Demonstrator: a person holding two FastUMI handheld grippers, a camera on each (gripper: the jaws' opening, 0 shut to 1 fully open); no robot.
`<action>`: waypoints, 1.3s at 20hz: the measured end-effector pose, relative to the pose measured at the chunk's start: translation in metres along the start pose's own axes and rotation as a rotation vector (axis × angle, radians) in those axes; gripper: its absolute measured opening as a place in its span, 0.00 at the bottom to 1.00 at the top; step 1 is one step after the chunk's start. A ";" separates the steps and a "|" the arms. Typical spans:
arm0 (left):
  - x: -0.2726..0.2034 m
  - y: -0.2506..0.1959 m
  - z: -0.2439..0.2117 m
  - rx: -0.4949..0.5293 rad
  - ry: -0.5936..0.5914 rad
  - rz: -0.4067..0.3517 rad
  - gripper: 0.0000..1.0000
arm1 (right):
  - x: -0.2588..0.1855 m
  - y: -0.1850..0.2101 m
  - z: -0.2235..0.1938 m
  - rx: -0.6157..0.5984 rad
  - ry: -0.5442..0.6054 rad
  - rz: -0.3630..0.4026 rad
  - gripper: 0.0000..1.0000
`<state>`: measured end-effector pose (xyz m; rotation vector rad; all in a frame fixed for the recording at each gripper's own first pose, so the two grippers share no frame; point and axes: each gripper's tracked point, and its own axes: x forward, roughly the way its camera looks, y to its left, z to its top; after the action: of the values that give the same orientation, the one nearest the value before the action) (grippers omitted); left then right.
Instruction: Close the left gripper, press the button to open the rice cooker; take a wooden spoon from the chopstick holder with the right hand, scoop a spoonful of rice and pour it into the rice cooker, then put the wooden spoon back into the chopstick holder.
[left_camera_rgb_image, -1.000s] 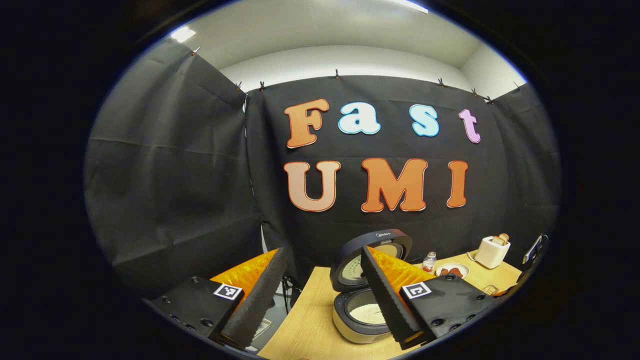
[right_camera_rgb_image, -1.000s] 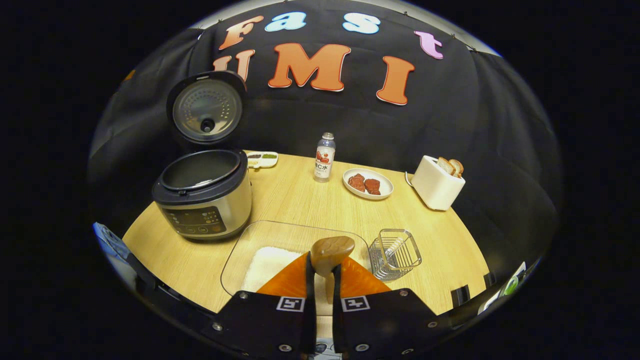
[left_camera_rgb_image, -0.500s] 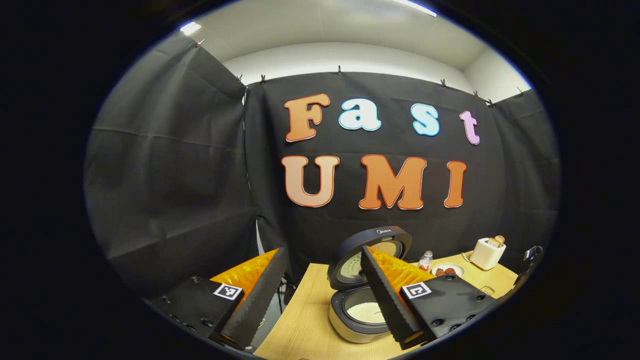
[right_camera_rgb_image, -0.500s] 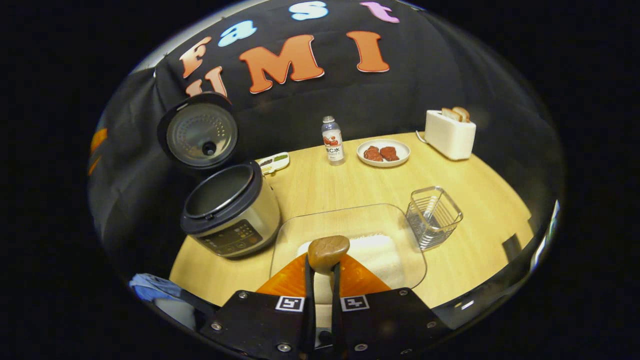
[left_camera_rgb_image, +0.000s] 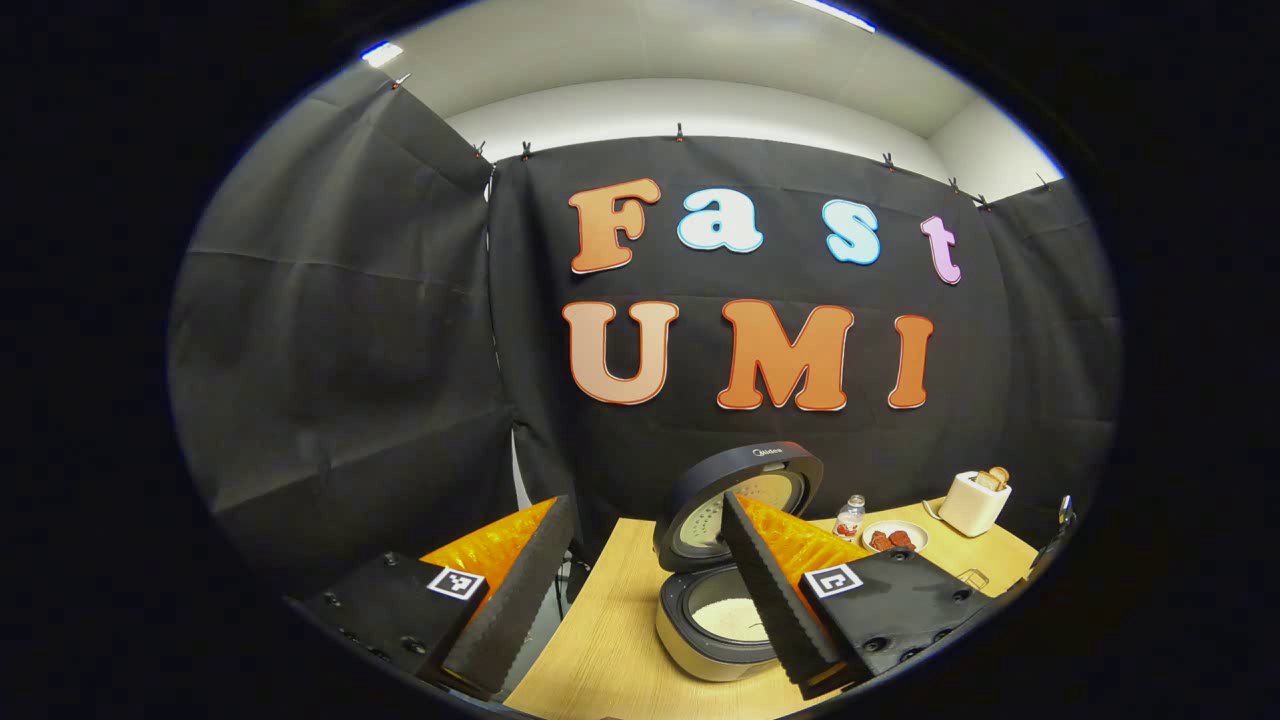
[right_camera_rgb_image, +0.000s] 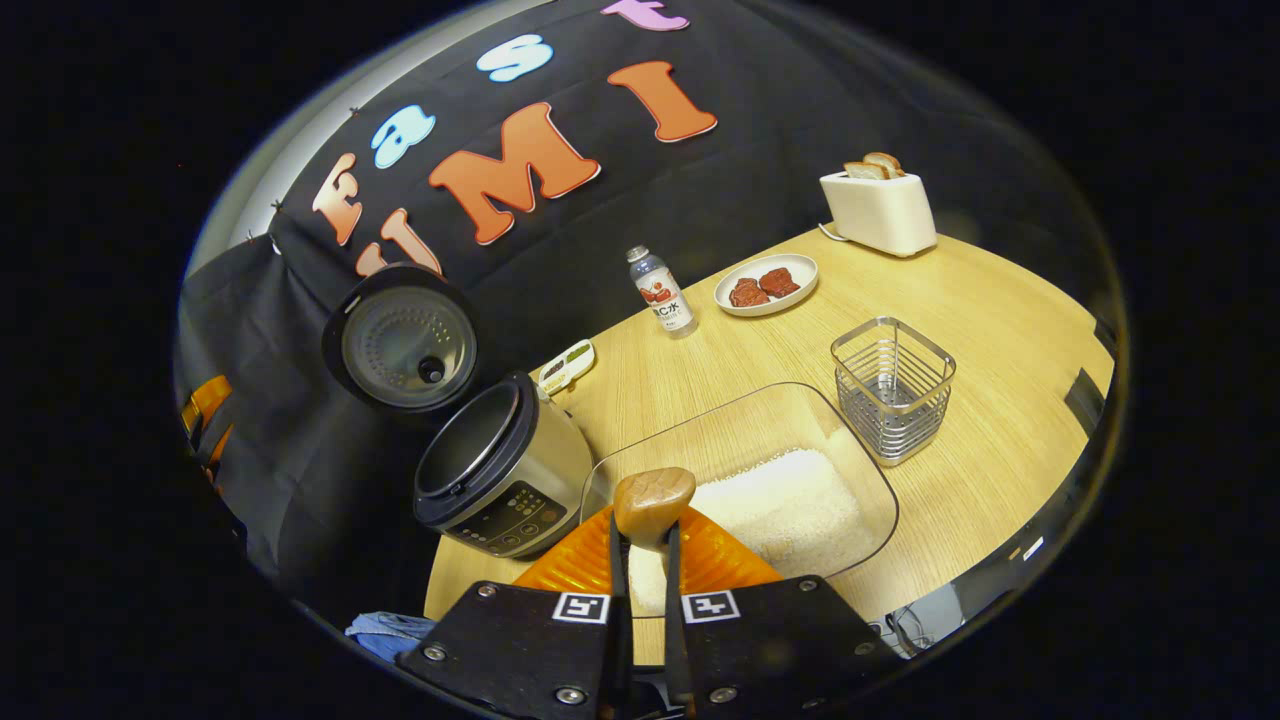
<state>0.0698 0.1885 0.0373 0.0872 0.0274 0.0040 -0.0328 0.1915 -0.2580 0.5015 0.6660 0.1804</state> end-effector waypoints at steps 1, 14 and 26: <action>0.000 -0.001 0.000 0.001 0.001 0.000 1.00 | 0.000 -0.002 0.000 0.031 -0.007 0.007 0.12; -0.001 -0.006 0.000 -0.025 0.013 0.001 1.00 | 0.012 -0.021 -0.002 0.556 0.006 0.174 0.12; -0.004 -0.018 0.016 0.000 -0.029 -0.005 1.00 | -0.003 -0.039 0.044 0.736 -0.079 0.231 0.12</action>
<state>0.0660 0.1688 0.0520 0.0876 -0.0017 -0.0022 -0.0077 0.1398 -0.2464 1.2894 0.5839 0.1271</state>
